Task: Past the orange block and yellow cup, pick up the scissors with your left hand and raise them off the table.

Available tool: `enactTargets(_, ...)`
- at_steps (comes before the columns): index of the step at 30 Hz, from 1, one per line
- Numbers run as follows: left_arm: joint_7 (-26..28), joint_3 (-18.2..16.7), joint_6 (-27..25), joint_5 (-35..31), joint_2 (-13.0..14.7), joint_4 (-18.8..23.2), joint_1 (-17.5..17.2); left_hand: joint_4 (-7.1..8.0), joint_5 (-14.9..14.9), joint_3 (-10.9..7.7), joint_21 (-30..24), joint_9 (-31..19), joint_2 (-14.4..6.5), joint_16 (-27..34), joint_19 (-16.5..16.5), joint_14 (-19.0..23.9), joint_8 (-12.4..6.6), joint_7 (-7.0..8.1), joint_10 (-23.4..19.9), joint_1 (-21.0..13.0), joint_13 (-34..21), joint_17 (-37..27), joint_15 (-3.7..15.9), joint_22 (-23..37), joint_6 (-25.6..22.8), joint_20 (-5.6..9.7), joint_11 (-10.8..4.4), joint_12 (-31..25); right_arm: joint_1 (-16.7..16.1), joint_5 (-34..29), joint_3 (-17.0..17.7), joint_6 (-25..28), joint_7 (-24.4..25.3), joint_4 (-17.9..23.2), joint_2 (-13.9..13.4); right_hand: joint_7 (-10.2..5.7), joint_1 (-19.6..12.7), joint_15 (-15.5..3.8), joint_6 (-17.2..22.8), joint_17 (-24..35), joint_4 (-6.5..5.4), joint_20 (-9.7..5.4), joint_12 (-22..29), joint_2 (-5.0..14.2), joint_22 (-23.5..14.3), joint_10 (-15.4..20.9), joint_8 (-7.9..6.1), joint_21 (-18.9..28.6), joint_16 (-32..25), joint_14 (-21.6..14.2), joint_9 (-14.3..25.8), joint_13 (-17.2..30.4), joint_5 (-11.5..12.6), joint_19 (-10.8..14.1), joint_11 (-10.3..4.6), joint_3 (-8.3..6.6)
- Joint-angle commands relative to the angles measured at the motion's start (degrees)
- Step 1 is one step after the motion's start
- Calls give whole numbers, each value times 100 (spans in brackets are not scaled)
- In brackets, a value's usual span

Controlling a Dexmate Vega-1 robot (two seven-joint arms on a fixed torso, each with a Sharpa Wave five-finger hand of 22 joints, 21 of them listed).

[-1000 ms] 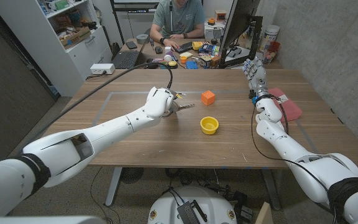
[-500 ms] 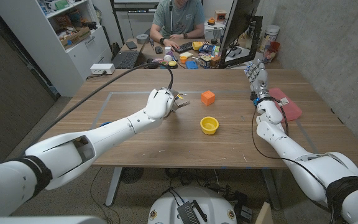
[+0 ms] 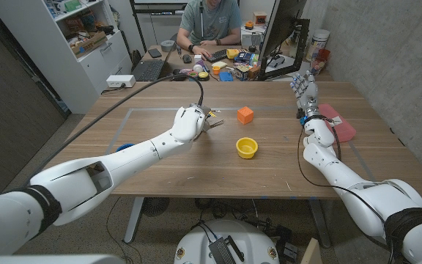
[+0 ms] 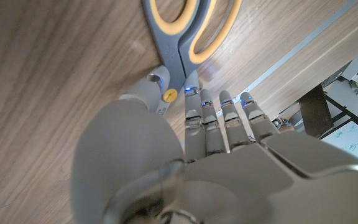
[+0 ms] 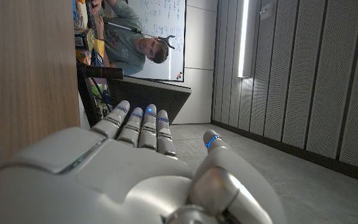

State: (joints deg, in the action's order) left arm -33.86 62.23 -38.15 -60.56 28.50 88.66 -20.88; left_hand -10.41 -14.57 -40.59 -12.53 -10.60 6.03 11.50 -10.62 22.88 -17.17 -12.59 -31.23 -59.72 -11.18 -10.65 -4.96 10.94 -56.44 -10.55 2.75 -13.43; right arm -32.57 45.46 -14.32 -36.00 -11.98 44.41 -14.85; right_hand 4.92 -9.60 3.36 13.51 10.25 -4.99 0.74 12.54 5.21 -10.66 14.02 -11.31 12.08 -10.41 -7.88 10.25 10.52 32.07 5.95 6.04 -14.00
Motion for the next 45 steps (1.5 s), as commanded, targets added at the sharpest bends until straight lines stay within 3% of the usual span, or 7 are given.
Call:
enactTargets(1, 399, -61, -231, 66, 46, 188, -166, 41, 263, -199, -66, -79, -169, 50, -111, 254, -371, 197, -363, -415, 3, -2, 82, 24, -1441, -25, -102, -47, -35, 38, 21, 55, 25, 45, -12, -63, 27, 36, 14, 16, 1, -17, 17, -6, -20, 60, 16, -10, -12, -7, 30, 33, 45, 21, -10, 6)
enactTargets(8, 393, -50, -281, 151, 70, 247, -167, 56, 312, -235, -50, -152, -190, 27, -62, 255, -462, 152, -424, -465, 5, -2, 95, 30, -1645, -38, -34, -44, -85, 49, 30, 98, 67, 94, -31, -63, 33, 39, 8, 16, 1, -16, 14, -10, -20, 55, 19, -11, -12, -4, 30, 33, 47, 17, -23, 13)
enactTargets(12, 655, -100, -310, 185, 92, 317, -250, 58, 322, -241, -51, -167, -190, 25, -63, 262, -476, 144, -436, -474, 5, -3, 100, 31, -1672, -35, -48, -43, -96, 47, 24, 114, 50, 117, -44, -58, 35, 48, 15, 16, 1, -15, 14, -12, -20, 54, 16, -11, -9, 2, 30, 34, 49, 13, -19, 16)
enactTargets(20, 548, -44, -351, 208, 84, 311, -178, 74, 346, -252, -68, -199, -190, 19, -102, 275, -497, 136, -425, -474, 6, -4, 91, 32, -1712, -28, -51, -24, -144, 23, 17, 168, 108, 247, -103, -63, 41, 50, 7, 17, 0, -9, 9, -16, -20, 43, 19, -17, -7, 10, 30, 35, 52, -2, -10, 23)
enactTargets(31, 281, -494, -650, 762, 299, 922, -176, 84, 369, -263, -59, -227, -183, 2, -79, 255, -506, 134, -426, -465, 6, -4, 73, 33, -1725, -26, -24, -8, -207, -35, -4, 208, 229, 414, -163, -63, 49, 46, 11, 18, -2, 6, 7, -19, -20, 40, 18, -25, -6, 19, 31, 36, 56, -30, -6, 32)
enactTargets(45, -241, -505, -658, 817, 594, 1359, 300, 93, 393, -284, -53, -262, -180, -10, -60, 248, -510, 131, -448, -457, 6, -4, 78, 34, -1724, -38, -1, 5, -297, -141, -48, 291, 448, 745, -257, -62, 56, 51, 0, 19, -2, 11, 4, -21, -20, 32, 22, -22, -3, 35, 31, 37, 62, -30, 7, 40)
